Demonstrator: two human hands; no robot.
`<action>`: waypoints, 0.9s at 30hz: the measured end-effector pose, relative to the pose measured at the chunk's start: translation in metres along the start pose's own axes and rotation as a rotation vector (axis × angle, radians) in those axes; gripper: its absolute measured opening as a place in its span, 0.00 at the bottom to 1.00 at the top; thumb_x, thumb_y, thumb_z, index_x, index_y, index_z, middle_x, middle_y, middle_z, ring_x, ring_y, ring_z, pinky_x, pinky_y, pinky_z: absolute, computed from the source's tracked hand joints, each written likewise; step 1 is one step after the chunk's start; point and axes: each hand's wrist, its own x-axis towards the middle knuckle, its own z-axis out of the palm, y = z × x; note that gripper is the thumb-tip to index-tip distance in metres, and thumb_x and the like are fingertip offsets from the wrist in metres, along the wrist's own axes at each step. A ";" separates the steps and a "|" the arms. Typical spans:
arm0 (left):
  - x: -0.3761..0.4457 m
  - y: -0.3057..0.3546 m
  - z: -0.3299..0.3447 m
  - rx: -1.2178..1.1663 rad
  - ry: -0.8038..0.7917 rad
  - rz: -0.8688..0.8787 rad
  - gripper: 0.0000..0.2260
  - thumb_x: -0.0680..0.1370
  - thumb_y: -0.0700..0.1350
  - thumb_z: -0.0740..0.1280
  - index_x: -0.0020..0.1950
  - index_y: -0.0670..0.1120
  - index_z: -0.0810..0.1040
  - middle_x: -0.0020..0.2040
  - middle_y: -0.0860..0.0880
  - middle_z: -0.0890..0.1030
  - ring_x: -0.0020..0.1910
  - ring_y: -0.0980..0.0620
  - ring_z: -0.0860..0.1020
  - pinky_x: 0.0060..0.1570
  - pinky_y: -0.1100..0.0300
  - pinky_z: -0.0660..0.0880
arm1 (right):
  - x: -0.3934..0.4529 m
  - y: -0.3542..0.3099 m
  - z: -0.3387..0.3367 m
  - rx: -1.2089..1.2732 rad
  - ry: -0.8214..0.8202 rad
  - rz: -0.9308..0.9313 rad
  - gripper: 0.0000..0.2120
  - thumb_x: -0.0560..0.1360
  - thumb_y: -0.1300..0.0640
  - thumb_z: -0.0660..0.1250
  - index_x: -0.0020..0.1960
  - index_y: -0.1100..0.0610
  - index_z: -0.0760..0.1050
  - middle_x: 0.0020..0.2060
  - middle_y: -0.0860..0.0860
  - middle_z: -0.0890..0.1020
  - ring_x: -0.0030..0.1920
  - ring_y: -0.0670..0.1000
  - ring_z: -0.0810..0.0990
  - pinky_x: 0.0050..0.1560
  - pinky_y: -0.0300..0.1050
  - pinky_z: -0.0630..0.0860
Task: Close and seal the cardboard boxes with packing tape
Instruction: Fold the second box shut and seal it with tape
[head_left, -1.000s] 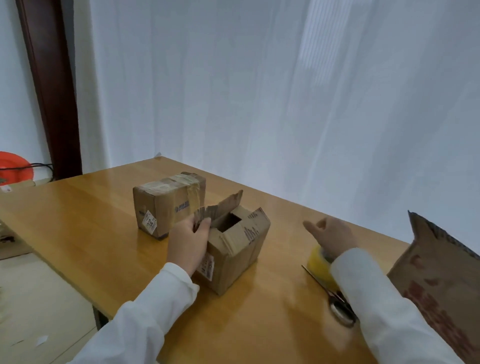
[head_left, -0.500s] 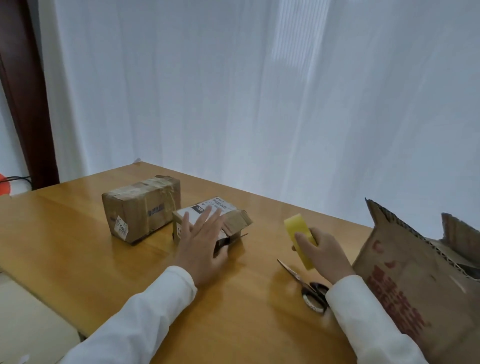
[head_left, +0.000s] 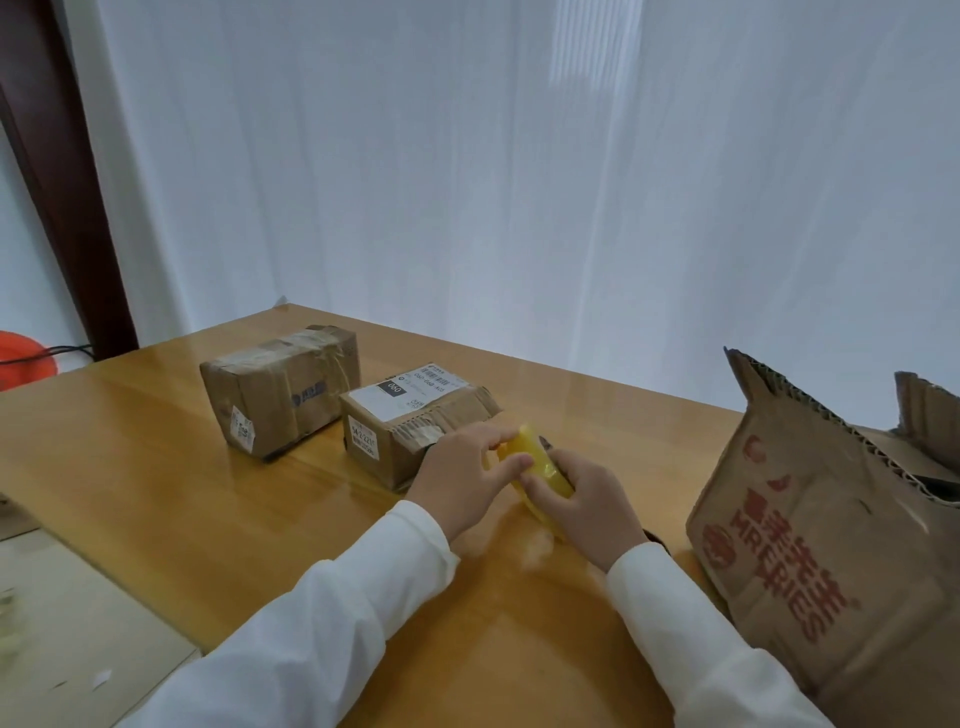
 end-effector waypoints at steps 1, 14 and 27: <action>-0.001 0.002 0.000 0.018 0.029 0.030 0.19 0.77 0.50 0.67 0.66 0.46 0.75 0.63 0.50 0.78 0.62 0.54 0.74 0.61 0.65 0.67 | 0.000 0.000 0.000 0.008 0.011 0.002 0.12 0.75 0.47 0.67 0.44 0.55 0.76 0.33 0.53 0.79 0.33 0.51 0.75 0.35 0.45 0.70; -0.016 0.007 0.022 0.338 0.080 0.346 0.22 0.73 0.54 0.61 0.59 0.43 0.80 0.56 0.48 0.81 0.52 0.48 0.79 0.52 0.58 0.76 | 0.011 0.002 -0.011 0.539 -0.075 0.380 0.22 0.80 0.41 0.54 0.53 0.55 0.79 0.45 0.54 0.82 0.46 0.53 0.80 0.50 0.50 0.76; 0.003 0.025 0.004 0.570 0.033 0.321 0.31 0.67 0.70 0.59 0.58 0.49 0.77 0.53 0.53 0.79 0.54 0.50 0.77 0.56 0.53 0.70 | 0.016 -0.013 -0.020 0.983 -0.027 0.614 0.22 0.83 0.48 0.52 0.66 0.64 0.68 0.46 0.59 0.84 0.45 0.55 0.83 0.45 0.49 0.80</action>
